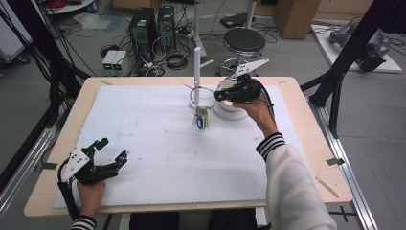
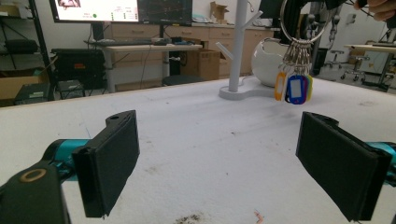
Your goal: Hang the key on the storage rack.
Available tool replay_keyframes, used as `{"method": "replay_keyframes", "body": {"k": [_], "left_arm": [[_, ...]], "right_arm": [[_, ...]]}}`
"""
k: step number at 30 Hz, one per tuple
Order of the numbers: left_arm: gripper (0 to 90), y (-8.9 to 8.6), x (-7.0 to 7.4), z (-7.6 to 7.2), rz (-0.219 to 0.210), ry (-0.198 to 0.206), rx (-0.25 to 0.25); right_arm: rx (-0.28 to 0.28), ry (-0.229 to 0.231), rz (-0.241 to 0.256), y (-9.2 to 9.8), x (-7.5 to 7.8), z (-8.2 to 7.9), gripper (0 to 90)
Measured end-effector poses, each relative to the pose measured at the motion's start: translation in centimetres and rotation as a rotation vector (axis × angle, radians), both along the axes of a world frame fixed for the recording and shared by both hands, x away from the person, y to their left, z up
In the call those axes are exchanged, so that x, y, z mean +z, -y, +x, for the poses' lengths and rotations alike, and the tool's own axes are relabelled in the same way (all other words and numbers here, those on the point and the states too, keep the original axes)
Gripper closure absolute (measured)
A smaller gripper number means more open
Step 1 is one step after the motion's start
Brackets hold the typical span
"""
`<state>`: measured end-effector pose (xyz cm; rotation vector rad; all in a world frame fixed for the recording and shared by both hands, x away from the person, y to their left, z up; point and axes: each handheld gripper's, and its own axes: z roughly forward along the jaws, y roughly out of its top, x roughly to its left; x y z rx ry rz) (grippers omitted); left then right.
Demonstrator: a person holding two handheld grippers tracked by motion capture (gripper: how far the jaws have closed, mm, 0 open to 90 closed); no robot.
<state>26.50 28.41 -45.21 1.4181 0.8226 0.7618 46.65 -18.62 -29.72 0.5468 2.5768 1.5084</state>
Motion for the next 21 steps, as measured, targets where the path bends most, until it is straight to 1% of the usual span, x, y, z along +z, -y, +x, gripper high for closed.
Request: {"method": "replay_keyframes", "body": {"k": [2, 4, 5, 11, 12, 16, 21], "left_arm": [[13.9, 0.0, 0.0, 0.0, -0.001, 0.0, 0.0], [13.9, 0.0, 0.0, 0.0, 0.001, 0.001, -0.001], [13.9, 0.0, 0.0, 0.0, 0.002, 0.002, 0.0], [13.9, 0.0, 0.0, 0.0, 0.008, 0.002, -0.002], [13.9, 0.0, 0.0, 0.0, 0.003, 0.003, -0.001], [13.9, 0.0, 0.0, 0.0, 0.001, 0.003, -0.001], [13.9, 0.0, 0.0, 0.0, 0.004, 0.002, -0.001]], "right_arm": [[-0.021, 0.001, 0.0, -0.5, 0.0, 0.1, 88.4], [-0.03, 0.012, 0.007, -0.9, 0.0, 0.3, 88.4], [-0.047, 0.012, 0.009, -1.1, 0.1, 0.3, 88.4], [-0.074, 0.032, 0.025, -1.8, -0.1, 0.9, 88.4], [-0.081, 0.031, 0.029, -1.9, -0.3, 1.0, 88.3], [-0.111, 0.031, 0.021, -2.2, -0.6, 1.3, 88.3], [-0.174, 0.041, 0.013, -2.4, -1.1, 1.8, 88.3]]}}
